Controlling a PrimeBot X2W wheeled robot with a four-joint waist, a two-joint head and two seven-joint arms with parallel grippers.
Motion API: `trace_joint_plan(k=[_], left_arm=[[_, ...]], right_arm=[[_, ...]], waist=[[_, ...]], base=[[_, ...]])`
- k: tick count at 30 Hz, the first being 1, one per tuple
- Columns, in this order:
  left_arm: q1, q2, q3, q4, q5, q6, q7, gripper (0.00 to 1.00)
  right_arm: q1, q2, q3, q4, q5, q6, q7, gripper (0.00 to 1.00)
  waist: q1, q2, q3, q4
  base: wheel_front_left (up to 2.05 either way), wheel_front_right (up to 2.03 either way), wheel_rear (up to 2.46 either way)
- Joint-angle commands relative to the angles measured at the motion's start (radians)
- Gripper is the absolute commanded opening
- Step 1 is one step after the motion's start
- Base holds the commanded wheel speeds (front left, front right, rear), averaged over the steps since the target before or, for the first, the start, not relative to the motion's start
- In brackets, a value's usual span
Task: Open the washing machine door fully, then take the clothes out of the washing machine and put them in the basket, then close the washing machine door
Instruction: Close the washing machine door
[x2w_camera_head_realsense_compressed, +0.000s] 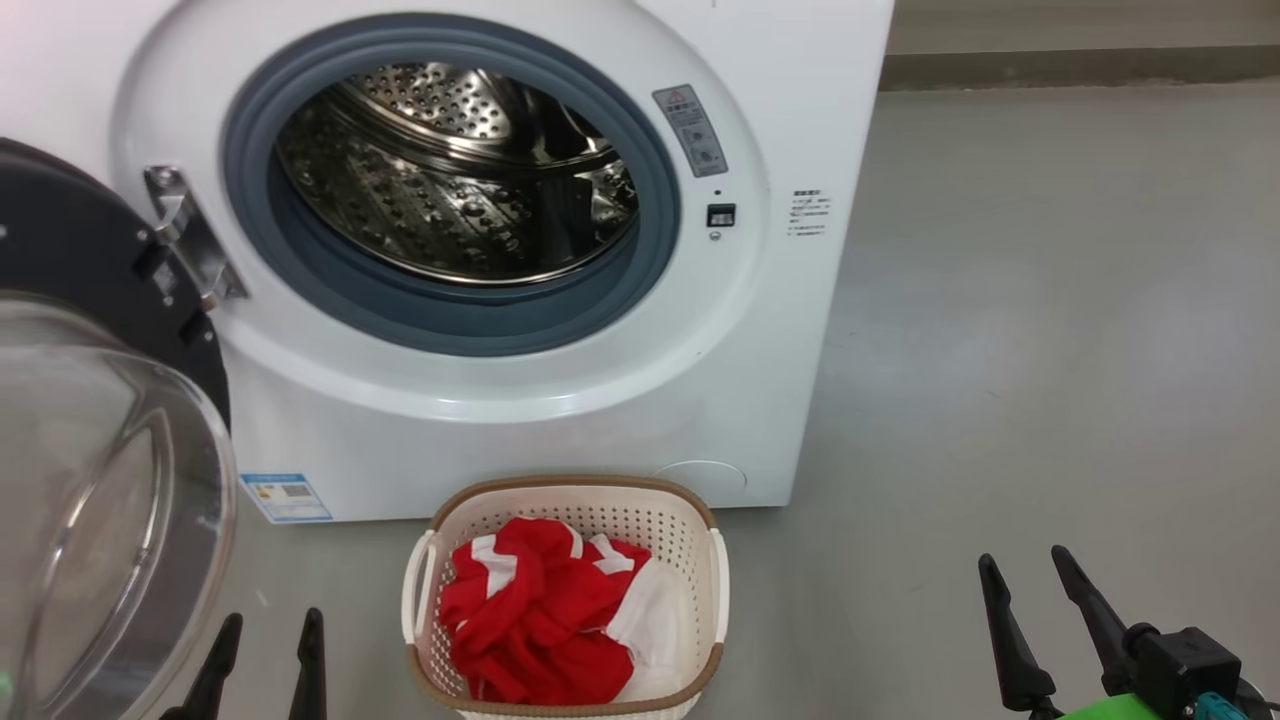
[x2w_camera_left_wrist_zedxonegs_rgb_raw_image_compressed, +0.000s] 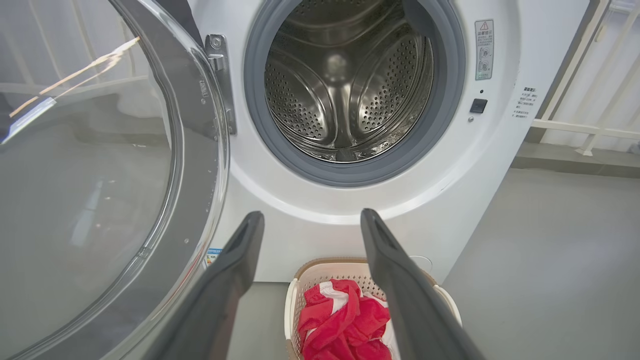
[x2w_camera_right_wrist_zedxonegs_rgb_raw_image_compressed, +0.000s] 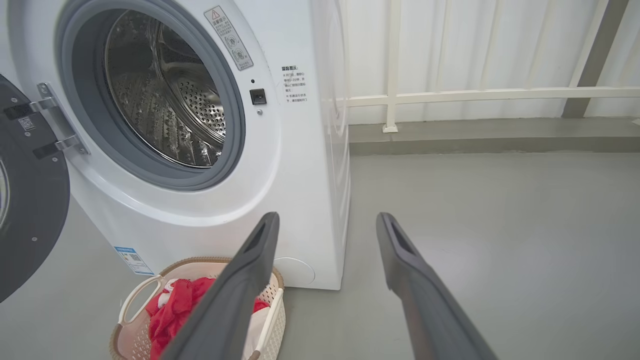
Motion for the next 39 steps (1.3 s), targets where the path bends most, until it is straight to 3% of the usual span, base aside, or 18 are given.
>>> trace_joint_plan(k=[1, 33, 39], left_arm=[[-0.014, 0.008, 0.040, -0.020, -0.005, -0.005, -0.012, 1.00], [0.030, -0.025, 0.074, -0.005, 0.029, -0.005, -0.012, 1.00], [0.035, -0.032, 0.099, -0.025, 0.016, 0.008, -0.012, 1.00]], right_arm=[[-0.020, -0.014, 0.031, -0.023, -0.008, 0.006, -0.006, 1.00], [-0.060, -0.014, 0.162, 0.036, 0.026, 0.006, -0.006, 1.00], [-0.105, -0.016, 0.208, 0.052, 0.027, 0.006, -0.006, 1.00]], waist=[[0.0000, 0.0000, -0.005, 0.026], [0.0000, 0.0000, -0.058, 0.433], [0.0000, 0.0000, -0.032, 0.461]], base=[[0.00, 0.00, 0.00], [0.00, 0.00, 0.00], [0.00, 0.00, 0.00]])
